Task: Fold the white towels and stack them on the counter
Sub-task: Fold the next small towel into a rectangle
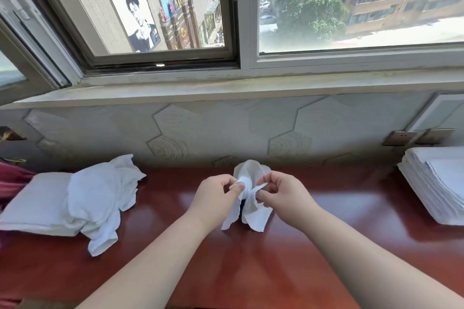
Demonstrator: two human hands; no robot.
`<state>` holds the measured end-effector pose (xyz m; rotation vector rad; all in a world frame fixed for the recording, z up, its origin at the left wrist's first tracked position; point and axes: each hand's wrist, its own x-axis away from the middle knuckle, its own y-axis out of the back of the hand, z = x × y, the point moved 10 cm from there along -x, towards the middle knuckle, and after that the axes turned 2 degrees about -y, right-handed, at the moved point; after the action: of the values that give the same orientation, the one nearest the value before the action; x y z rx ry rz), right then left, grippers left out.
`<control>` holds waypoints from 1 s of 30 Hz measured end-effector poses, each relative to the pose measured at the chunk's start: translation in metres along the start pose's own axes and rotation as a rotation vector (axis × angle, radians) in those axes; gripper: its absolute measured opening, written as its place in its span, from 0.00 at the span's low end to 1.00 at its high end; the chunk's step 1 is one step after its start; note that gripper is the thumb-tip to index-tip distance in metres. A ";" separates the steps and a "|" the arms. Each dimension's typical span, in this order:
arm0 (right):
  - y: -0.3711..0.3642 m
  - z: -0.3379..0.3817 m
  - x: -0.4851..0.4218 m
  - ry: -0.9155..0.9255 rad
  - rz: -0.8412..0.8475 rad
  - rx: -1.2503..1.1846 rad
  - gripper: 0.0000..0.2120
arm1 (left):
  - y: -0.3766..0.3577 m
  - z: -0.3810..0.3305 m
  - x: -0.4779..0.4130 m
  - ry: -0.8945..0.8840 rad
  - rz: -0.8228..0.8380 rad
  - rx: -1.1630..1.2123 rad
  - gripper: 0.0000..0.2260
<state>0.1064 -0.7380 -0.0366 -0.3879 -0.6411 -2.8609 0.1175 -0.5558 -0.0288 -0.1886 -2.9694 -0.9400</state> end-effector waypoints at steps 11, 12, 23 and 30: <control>0.009 0.061 0.032 0.503 -0.326 0.425 0.12 | -0.003 -0.030 0.012 -0.006 0.085 0.199 0.10; 0.009 0.057 0.031 0.485 -0.307 0.411 0.13 | -0.003 -0.032 0.012 -0.010 0.093 0.213 0.10; 0.023 0.057 0.040 0.455 -0.389 0.283 0.13 | 0.003 -0.073 0.024 -0.150 0.141 0.259 0.11; 0.016 0.042 0.034 0.379 -0.159 0.057 0.14 | 0.019 -0.090 0.018 -0.328 0.039 -0.088 0.07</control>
<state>0.0868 -0.7382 0.0164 0.2216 -0.7018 -2.9343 0.1005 -0.5903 0.0570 -0.4409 -3.2013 -1.1372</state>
